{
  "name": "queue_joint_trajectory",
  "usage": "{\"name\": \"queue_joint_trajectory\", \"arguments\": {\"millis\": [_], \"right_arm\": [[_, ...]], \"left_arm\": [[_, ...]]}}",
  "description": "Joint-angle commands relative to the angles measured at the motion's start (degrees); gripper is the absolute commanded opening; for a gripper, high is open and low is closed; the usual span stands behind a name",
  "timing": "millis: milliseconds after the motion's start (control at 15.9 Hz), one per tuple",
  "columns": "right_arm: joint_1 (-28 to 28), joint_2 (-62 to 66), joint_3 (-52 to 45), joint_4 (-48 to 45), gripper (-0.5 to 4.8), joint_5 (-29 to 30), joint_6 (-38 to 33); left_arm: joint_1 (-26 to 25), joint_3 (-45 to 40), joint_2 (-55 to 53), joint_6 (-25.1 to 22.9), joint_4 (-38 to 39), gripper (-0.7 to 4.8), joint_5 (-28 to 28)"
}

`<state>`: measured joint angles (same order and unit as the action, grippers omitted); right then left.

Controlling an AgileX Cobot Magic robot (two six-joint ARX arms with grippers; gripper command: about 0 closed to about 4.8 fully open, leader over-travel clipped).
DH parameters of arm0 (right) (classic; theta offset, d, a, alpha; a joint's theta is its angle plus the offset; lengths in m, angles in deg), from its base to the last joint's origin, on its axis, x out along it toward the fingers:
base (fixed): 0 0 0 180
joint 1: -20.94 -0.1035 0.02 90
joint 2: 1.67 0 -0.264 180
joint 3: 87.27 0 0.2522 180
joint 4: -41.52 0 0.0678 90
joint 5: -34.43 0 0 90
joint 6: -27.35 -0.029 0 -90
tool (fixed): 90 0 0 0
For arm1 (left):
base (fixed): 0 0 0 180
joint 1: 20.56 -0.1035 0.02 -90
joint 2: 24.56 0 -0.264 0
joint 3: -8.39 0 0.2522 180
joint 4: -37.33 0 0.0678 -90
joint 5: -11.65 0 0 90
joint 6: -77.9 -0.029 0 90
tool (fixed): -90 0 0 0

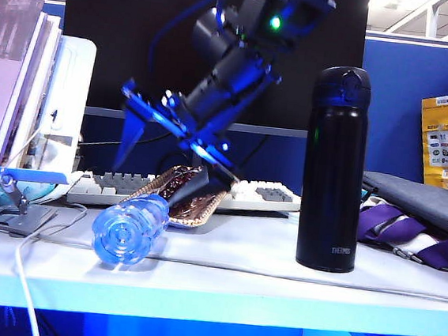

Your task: Pick up the mineral water bottle and place it vertically to the right of the black thermos cup.

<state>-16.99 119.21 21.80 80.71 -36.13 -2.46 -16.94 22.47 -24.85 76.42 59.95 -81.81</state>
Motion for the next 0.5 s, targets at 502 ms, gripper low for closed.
{"name": "queue_joint_trajectory", "arguments": {"millis": [502], "right_arm": [[2.05,3.19,0.22,-7.23,4.79,6.49,-1.86]], "left_arm": [[-0.11,-0.02,0.2,-0.04,0.7,-0.05,-0.17]]}}
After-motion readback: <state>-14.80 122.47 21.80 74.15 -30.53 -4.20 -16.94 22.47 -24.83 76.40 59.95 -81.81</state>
